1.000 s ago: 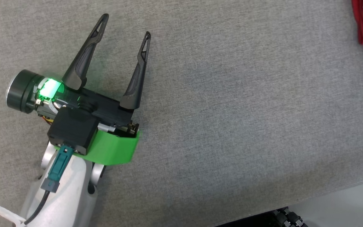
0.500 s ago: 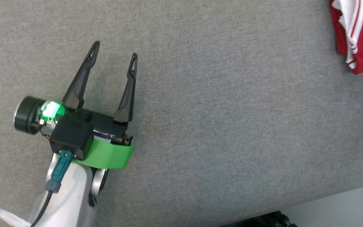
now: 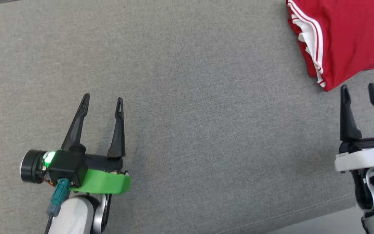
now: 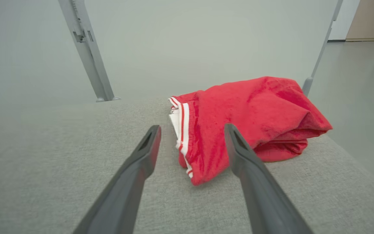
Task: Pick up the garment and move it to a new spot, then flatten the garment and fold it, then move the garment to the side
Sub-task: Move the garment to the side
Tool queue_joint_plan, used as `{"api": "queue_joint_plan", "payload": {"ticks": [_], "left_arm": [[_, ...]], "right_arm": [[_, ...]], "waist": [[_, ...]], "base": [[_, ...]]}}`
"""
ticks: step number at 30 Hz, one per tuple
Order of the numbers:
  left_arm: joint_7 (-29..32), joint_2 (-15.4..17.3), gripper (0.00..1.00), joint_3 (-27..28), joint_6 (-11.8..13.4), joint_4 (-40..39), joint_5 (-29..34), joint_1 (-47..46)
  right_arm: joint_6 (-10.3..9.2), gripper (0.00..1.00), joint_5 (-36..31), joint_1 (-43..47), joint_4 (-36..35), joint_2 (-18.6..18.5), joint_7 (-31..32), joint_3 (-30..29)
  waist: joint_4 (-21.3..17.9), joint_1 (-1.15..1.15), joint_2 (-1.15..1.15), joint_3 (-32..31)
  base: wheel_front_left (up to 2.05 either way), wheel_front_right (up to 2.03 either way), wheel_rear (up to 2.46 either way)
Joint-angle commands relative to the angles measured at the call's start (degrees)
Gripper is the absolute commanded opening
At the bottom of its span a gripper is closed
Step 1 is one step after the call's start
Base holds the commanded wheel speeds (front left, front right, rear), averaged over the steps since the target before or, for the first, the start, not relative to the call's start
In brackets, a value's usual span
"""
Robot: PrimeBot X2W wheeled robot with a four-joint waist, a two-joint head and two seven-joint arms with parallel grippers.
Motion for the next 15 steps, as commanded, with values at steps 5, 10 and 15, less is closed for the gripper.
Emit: {"api": "queue_joint_plan", "payload": {"ticks": [5,10,15], "left_arm": [[-1.1,-0.4,1.00,1.9,1.9,2.2,-2.0,4.5],[-1.8,-0.4,1.00,3.6,3.0,4.1,-3.3,7.8],[-2.3,-0.5,1.00,5.1,3.8,5.3,-4.3,10.5]], "right_arm": [[-0.06,1.00,-0.9,4.7,-1.8,1.5,-0.3,2.5],[-0.05,1.00,-2.0,8.5,-3.9,2.8,1.1,3.8],[-0.05,1.00,-3.3,11.4,-6.5,3.6,3.1,4.5]], "waist": [[3.4,0.00,0.00,-8.0],[6.4,0.00,0.00,-11.7],[8.1,0.00,0.00,-14.4]], "base": [[0.00,0.00,0.00],[0.00,0.00,0.00],[0.00,0.00,0.00]]}}
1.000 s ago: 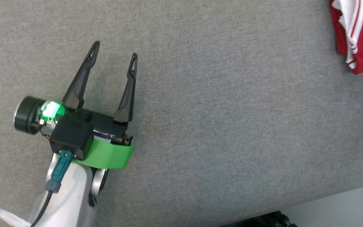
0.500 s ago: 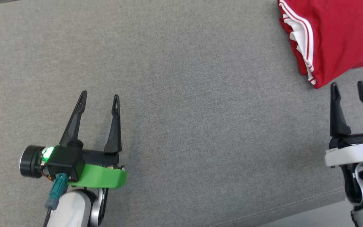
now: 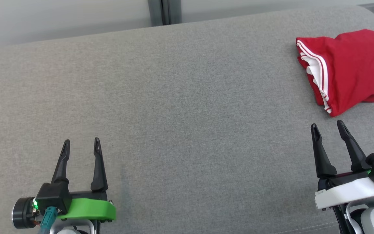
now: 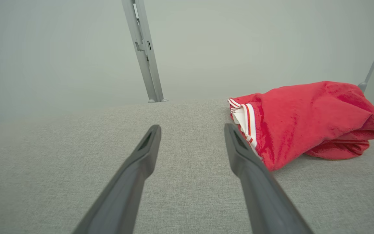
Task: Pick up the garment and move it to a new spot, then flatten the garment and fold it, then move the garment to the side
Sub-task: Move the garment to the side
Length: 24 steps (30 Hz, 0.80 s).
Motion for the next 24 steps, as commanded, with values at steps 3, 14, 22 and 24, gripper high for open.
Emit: {"api": "queue_joint_plan", "payload": {"ticks": [3,14,22,24], "left_arm": [[-0.4,-0.1,1.00,0.1,0.4,0.4,-0.3,2.5],[-0.7,1.0,1.00,0.0,-1.8,3.7,-2.2,5.7],[-0.9,0.7,1.00,-0.2,-2.7,6.2,-2.5,6.0],[-0.9,0.6,1.00,-0.2,-2.8,6.5,-2.4,6.0]], "right_arm": [[-0.06,1.00,-0.7,2.1,-1.2,0.1,1.2,0.5],[-0.06,1.00,-1.8,6.8,-3.6,1.0,3.7,0.5],[-0.06,1.00,-2.0,8.8,-4.9,1.1,4.6,0.3],[-0.06,1.00,-1.9,8.9,-5.1,0.9,4.8,0.4]], "waist": [[3.3,0.00,0.00,-4.7],[2.6,0.00,0.00,-9.7],[2.4,0.00,0.00,-11.1],[2.2,0.00,0.00,-11.2]], "base": [[0.00,0.00,0.00],[0.00,0.00,0.00],[0.00,0.00,0.00],[0.00,0.00,0.00]]}}
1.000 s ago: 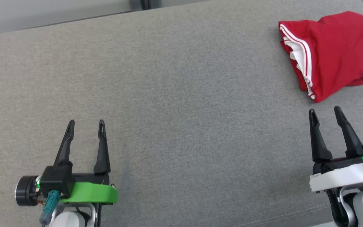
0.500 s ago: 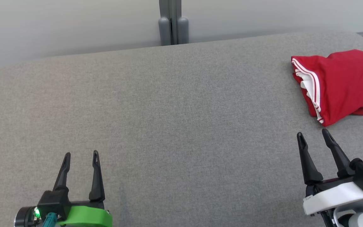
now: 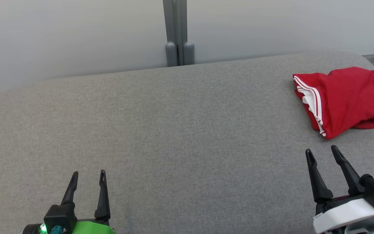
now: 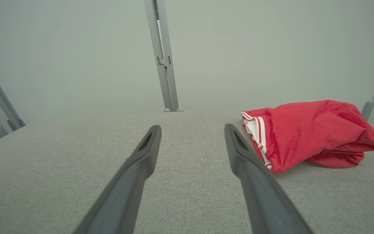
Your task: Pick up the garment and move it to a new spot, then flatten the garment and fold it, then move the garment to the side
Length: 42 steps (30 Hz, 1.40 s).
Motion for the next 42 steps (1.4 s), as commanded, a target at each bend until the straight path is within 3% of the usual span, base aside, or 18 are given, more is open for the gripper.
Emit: {"api": "queue_joint_plan", "payload": {"ticks": [1,17,18,22,42], "left_arm": [[-0.3,0.0,1.00,0.1,-0.2,0.2,-0.3,0.8],[-0.3,-0.8,1.00,0.8,0.1,1.5,0.8,0.1],[-0.1,-0.8,0.00,0.6,-0.1,1.5,0.5,0.0],[0.2,-1.4,0.00,0.2,-0.1,3.5,0.3,0.1],[5.6,-2.7,0.00,4.7,-1.9,2.4,-19.2,-2.5]], "right_arm": [[-0.06,1.00,0.0,0.8,-0.4,-0.2,0.1,0.0],[-0.06,1.00,0.5,0.9,-0.2,-0.6,0.5,-0.2],[0.00,0.00,0.0,0.1,-0.1,-0.3,0.3,-0.1],[0.01,0.00,0.1,0.2,1.9,0.5,0.3,0.3],[0.00,0.00,21.4,-3.9,6.6,0.7,2.4,0.1]], "waist": [[-0.1,0.00,0.00,0.0],[0.5,0.00,0.00,-0.1],[0.4,0.00,0.00,-0.1],[0.5,0.00,0.00,-0.1],[0.7,0.00,0.00,-0.1]], "base": [[0.00,0.00,0.00],[0.00,0.00,0.00],[0.00,0.00,0.00],[0.00,0.00,0.00],[0.00,0.00,0.00]]}}
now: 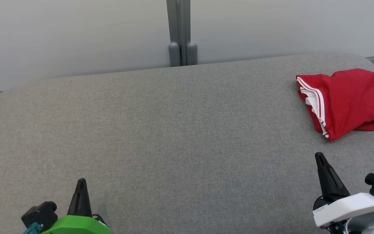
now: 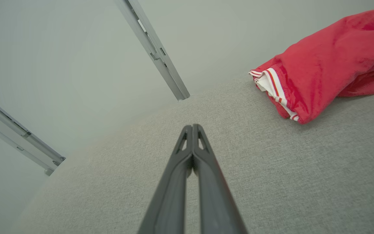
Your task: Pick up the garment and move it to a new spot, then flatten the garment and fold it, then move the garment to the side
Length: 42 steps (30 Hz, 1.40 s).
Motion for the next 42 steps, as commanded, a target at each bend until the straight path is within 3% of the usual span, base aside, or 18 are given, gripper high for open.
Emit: {"api": "queue_joint_plan", "payload": {"ticks": [1,42], "left_arm": [[0.4,0.1,0.00,0.9,-0.5,-1.1,-2.4,-1.9],[8.3,-1.8,0.00,7.4,-3.0,-2.8,-31.1,-5.6]], "right_arm": [[0.00,0.00,2.6,-1.8,-0.2,-0.3,0.2,-0.2],[-0.01,0.00,36.5,-7.8,6.1,-2.3,0.6,2.6]], "waist": [[0.0,0.00,0.00,0.0],[0.5,0.00,0.00,-0.1]], "base": [[0.00,0.00,0.00],[0.00,0.00,0.00]]}}
